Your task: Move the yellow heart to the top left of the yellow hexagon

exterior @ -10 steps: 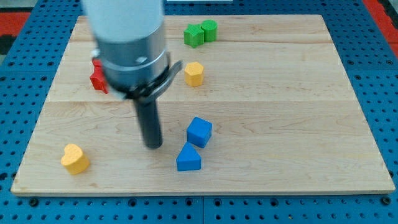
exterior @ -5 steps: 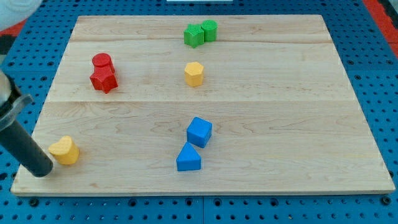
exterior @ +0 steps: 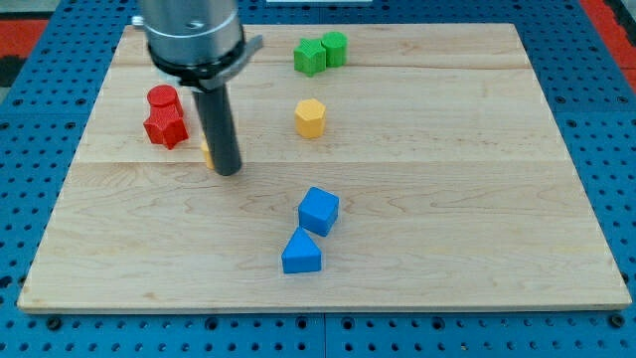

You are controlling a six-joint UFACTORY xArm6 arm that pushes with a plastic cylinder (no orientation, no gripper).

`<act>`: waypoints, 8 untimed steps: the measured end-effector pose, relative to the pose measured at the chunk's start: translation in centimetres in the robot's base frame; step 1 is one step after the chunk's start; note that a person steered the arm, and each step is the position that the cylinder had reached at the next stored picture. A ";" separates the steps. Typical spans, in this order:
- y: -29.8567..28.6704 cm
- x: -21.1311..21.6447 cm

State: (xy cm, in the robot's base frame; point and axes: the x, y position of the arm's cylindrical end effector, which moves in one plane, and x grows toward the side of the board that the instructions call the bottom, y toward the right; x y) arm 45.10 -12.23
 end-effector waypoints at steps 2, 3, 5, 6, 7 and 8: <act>-3.8 1.0; -1.2 -3.7; -0.7 -7.0; -1.9 -8.7; 0.8 -10.7; 5.5 -10.5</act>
